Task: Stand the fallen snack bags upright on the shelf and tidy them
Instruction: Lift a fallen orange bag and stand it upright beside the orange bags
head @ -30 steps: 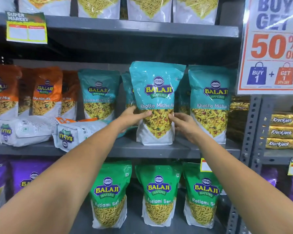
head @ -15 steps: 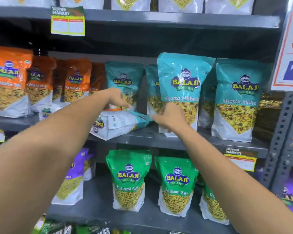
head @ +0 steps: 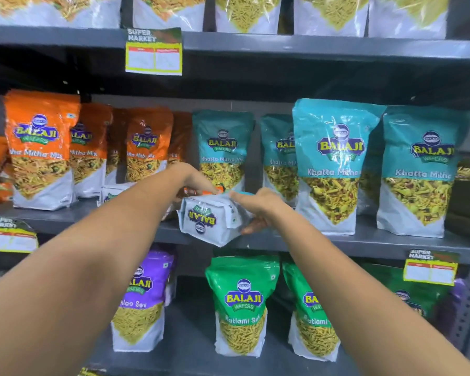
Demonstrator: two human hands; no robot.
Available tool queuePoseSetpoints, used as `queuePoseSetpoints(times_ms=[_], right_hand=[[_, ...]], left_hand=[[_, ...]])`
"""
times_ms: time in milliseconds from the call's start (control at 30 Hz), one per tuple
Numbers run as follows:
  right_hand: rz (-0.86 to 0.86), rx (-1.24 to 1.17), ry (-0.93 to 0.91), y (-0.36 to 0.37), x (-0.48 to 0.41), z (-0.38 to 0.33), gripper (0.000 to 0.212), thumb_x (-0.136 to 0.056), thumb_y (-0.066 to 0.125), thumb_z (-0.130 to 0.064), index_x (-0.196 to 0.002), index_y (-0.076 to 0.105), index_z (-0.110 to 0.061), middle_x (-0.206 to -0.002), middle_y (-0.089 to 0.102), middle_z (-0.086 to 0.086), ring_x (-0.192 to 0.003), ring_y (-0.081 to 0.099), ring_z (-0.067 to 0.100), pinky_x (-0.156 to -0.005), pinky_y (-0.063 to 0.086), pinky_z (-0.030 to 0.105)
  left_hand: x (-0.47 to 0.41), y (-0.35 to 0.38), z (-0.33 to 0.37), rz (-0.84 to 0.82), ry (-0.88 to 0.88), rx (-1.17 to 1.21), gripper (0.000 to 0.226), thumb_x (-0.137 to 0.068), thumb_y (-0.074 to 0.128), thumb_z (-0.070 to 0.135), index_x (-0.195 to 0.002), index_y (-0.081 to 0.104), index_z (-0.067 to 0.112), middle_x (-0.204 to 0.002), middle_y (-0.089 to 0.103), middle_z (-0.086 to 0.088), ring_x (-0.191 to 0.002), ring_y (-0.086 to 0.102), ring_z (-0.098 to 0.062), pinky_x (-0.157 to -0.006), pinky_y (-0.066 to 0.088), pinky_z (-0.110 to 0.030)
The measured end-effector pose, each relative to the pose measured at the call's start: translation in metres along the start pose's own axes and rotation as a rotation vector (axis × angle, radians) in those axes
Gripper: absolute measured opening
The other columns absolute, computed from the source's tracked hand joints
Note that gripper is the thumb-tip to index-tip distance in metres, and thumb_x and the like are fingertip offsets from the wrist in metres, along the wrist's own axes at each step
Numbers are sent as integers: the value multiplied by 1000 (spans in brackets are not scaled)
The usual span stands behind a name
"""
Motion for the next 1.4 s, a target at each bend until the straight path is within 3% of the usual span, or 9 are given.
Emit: queuePoseSetpoints(times_ms=[233, 500, 600, 767, 900, 1067, 1200, 1300, 1400], right_hand=[[112, 25, 82, 11, -8, 0, 79, -70, 75, -52, -121, 47, 1, -117, 61, 21, -67, 71, 40, -51, 59, 47], [151, -205, 17, 18, -5, 5, 66, -65, 80, -27, -117, 51, 3, -119, 60, 26, -92, 67, 42, -70, 55, 64], [282, -196, -57, 15, -1, 8, 72, -54, 81, -31, -117, 55, -7, -120, 59, 19, -96, 67, 36, -74, 56, 60], [455, 193, -324, -7, 2, 0, 72, -61, 79, -42, -124, 48, -28, -119, 64, 7, -106, 60, 27, -92, 49, 39], [418, 208, -467, -5, -7, -8, 104, -67, 81, -29, -147, 13, -29, -126, 61, 8, -108, 60, 28, -95, 47, 38], [336, 143, -507, 9, -29, 6, 125, -72, 80, -15, -148, -18, -22, -135, 56, 12, -119, 56, 25, -103, 42, 40], [266, 53, -463, 17, -44, 23, 117, -72, 81, -15, -151, -5, -17, -144, 47, 8, -117, 49, 11, -86, 42, 17], [226, 26, -451, 10, -54, 21, 96, -70, 82, -15, -146, 24, -13, -134, 52, 2, -116, 53, 17, -94, 46, 29], [160, -131, -425, 6, -60, 20, 66, -81, 68, -12, -138, 36, -10, -120, 54, 0, -103, 53, 16, -77, 46, 25]], left_hand=[[-19, 6, -12, -83, 104, 211, 65, -85, 47, 61, -130, 49, 13, -129, 50, -10, -110, 50, -26, -91, 44, -39], [-19, 13, -17, -201, 303, 464, 35, -91, 51, 42, -91, 60, 8, -98, 64, -13, -89, 57, -27, -85, 47, -36], [-19, 11, -17, -19, 339, 501, 37, -84, 60, 48, -82, 66, 11, -81, 71, -4, -71, 65, -17, -63, 50, -25], [-23, 2, -20, 338, 581, 627, 54, -77, 70, 45, -112, 56, 7, -102, 63, -6, -92, 61, -20, -74, 44, -31], [-22, 3, -29, 602, 624, 764, 60, -70, 77, 43, -113, 44, 16, -102, 58, 0, -93, 57, -17, -77, 50, -34], [-33, 24, -42, 836, 558, 665, 67, -66, 80, 41, -110, 36, 17, -96, 54, 1, -83, 51, -20, -65, 36, -30], [-43, 40, -52, 861, 537, 690, 63, -66, 80, 39, -103, 31, 26, -92, 53, 4, -82, 50, -17, -67, 36, -27], [-41, 36, -53, 884, 530, 666, 63, -63, 82, 39, -102, 34, 23, -91, 54, 4, -80, 51, -16, -67, 37, -26], [-39, 36, -53, 1019, 503, 659, 62, -57, 86, 38, -93, 40, 15, -82, 50, 2, -71, 47, -15, -61, 35, -29]])
Point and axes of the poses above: each hand's wrist, its own x-axis away from the middle knuckle, its own y-axis out of the palm, z = x × y, the point moved 1 cm from there along -x, towards the middle knuckle
